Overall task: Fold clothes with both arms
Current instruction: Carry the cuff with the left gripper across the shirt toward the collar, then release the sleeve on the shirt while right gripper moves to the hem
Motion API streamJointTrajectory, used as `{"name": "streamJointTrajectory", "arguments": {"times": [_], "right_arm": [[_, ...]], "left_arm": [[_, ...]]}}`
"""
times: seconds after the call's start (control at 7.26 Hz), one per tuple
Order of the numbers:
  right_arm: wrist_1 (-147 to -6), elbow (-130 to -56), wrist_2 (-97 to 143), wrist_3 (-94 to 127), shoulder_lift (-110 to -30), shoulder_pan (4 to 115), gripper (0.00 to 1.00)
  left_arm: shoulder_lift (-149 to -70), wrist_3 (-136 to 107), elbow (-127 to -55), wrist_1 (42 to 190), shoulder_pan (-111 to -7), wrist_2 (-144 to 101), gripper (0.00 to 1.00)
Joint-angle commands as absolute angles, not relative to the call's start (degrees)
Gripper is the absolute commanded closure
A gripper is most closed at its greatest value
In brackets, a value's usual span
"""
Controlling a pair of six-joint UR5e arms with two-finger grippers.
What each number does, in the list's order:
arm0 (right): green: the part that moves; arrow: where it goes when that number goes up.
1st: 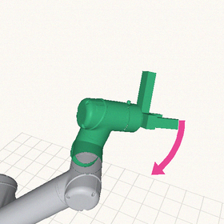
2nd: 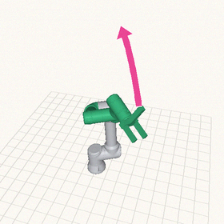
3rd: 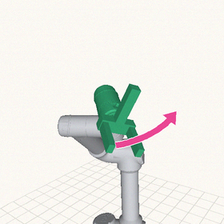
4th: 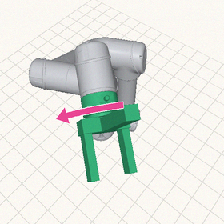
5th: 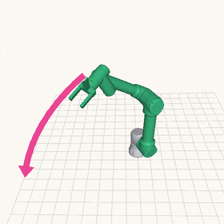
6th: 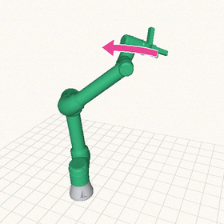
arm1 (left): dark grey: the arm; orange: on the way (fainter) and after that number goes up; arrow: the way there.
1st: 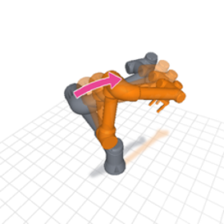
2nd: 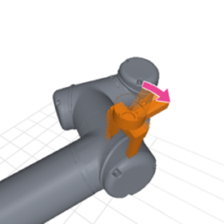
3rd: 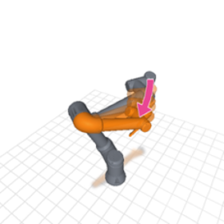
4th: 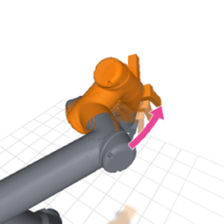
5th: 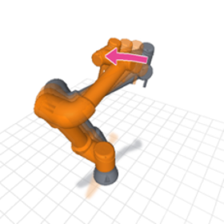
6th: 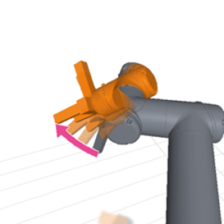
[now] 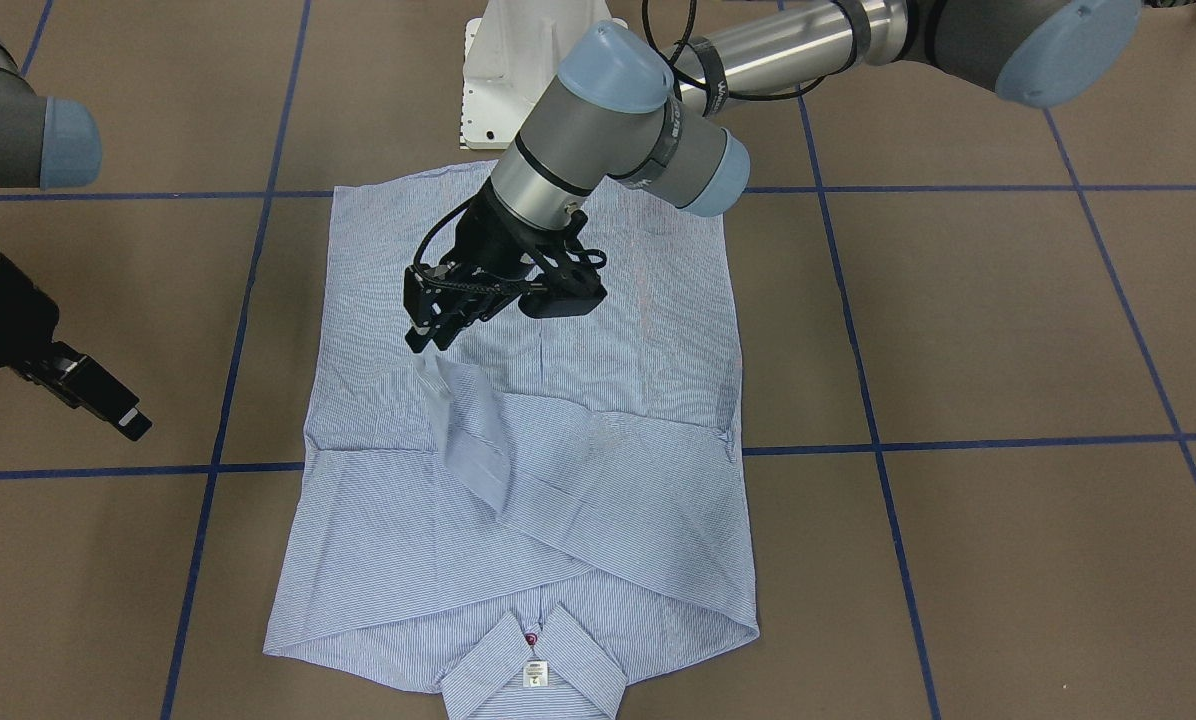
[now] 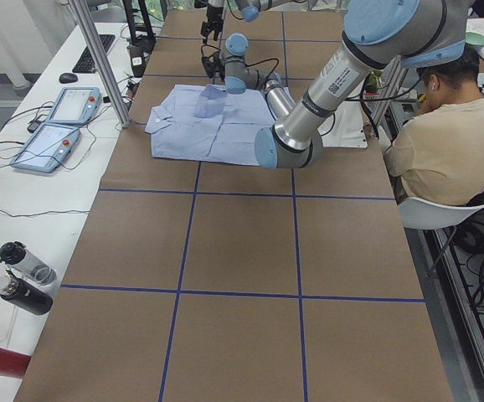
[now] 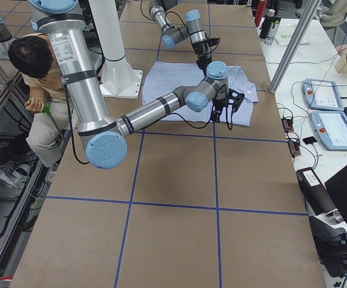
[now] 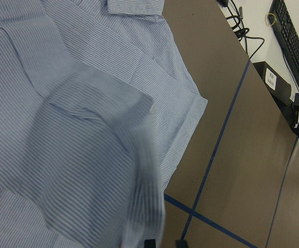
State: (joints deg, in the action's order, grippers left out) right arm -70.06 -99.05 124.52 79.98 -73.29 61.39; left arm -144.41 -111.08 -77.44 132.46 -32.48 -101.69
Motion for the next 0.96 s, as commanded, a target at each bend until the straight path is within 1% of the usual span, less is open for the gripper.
{"name": "streamJointTrajectory", "arguments": {"times": [0.0,0.14,0.28,0.41,0.55,0.69,0.83], "right_arm": [[-70.05,-99.23,124.54,79.98,-74.09,61.35,0.01],[-70.05,-99.75,124.54,80.50,-74.53,61.35,0.00],[-70.05,-101.15,124.98,80.94,-74.97,60.91,0.00],[-69.96,-105.34,124.28,82.69,-78.63,58.04,0.00],[-69.96,-112.43,118.10,85.40,-82.75,52.35,0.00],[-70.05,-115.89,114.38,92.74,-84.36,47.42,0.01],[-70.05,-118.62,110.52,99.51,-85.33,41.72,0.01]], "left_arm": [[-147.20,-111.27,-74.81,132.71,-32.17,-101.43,0.09],[-147.48,-111.27,-75.14,132.71,-32.17,-101.51,0.09],[-146.52,-110.83,-77.84,132.37,-32.34,-102.21,0.06],[-141.21,-110.48,-84.74,131.93,-32.43,-104.74,0.04],[-132.36,-107.78,-94.82,131.23,-32.69,-106.51,0.04],[-125.75,-104.97,-103.27,127.91,-32.78,-106.61,0.05],[-124.21,-102.77,-108.06,121.18,-33.48,-106.44,0.05]]}}
